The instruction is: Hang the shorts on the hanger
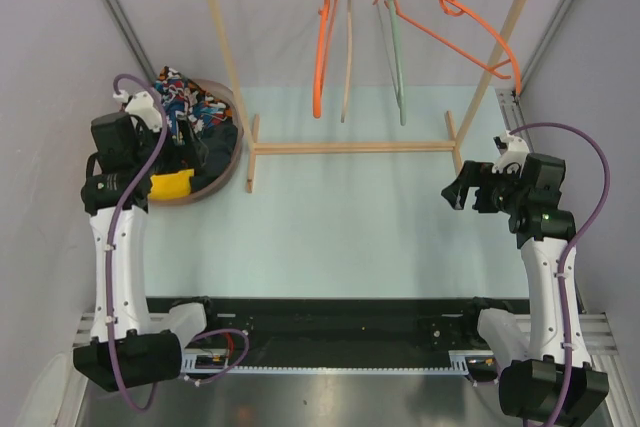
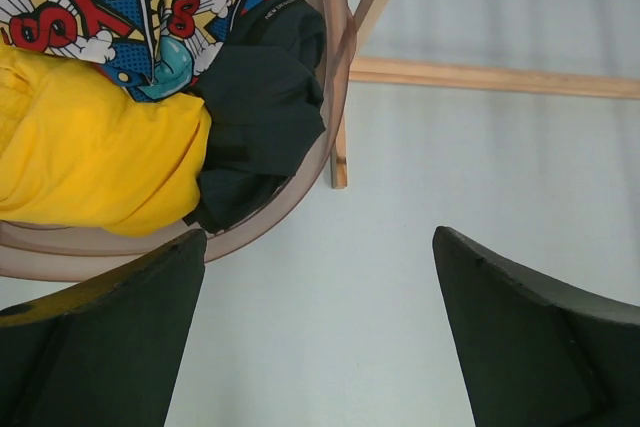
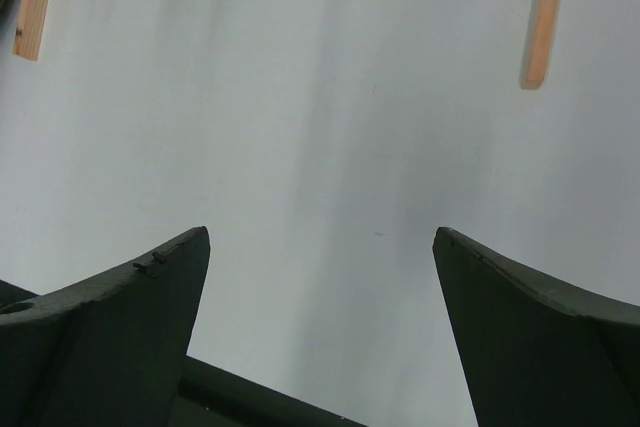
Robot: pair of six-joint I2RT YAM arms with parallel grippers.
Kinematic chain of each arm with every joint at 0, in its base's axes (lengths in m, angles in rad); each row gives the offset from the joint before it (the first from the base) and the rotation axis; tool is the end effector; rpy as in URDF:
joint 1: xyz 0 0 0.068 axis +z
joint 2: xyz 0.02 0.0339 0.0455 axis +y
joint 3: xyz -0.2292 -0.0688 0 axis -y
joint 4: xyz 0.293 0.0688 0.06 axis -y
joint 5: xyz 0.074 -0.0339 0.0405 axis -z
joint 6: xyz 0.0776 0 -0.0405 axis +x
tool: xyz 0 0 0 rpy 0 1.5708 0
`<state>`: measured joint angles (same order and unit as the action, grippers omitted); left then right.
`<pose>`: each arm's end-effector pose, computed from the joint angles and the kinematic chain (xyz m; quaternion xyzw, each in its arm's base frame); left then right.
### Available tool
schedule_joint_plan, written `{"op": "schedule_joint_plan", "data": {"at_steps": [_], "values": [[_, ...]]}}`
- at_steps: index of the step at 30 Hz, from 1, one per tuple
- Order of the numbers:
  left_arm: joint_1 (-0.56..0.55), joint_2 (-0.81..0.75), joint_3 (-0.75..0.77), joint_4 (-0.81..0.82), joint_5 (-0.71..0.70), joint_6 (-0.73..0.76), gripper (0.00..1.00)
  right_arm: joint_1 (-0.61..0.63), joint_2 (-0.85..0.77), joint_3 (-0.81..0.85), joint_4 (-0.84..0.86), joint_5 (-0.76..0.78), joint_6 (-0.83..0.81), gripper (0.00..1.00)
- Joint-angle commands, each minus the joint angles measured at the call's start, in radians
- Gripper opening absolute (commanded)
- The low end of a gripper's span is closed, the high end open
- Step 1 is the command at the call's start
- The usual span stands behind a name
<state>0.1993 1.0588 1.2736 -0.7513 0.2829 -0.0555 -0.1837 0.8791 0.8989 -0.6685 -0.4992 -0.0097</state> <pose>0.3070 0.0399 0.3585 -0.0402 0.8624 -0.0871 0.4970 0.2809 -0.0144 0.2699 -0.0341 0.8741 0.1786 0.4504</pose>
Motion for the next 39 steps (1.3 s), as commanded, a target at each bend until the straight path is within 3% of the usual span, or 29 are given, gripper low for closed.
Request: {"op": "schedule_joint_plan", "data": {"at_steps": [1,6,14,21,27,39], "values": [[0.028,0.056,0.087,0.03,0.009,-0.027,1.0,-0.007,0.003,0.035,0.021,-0.038,0.013,1.0],[0.098,0.193,0.199,0.05,0.059,-0.038,1.0,-0.007,0.006,0.031,0.021,-0.039,0.013,1.0],[0.106,0.461,0.498,0.081,0.012,0.003,1.0,-0.011,0.011,0.014,0.033,-0.027,0.013,1.0],[0.109,0.78,0.765,0.116,-0.016,0.02,1.0,-0.017,0.049,0.015,0.033,-0.027,0.014,1.0],[0.107,1.105,1.084,0.035,-0.06,0.046,1.0,-0.036,0.064,0.005,0.044,-0.047,0.013,1.0],[0.081,1.326,1.119,-0.016,-0.212,0.123,0.97,-0.042,0.097,0.006,0.041,-0.059,0.013,1.0]]}}
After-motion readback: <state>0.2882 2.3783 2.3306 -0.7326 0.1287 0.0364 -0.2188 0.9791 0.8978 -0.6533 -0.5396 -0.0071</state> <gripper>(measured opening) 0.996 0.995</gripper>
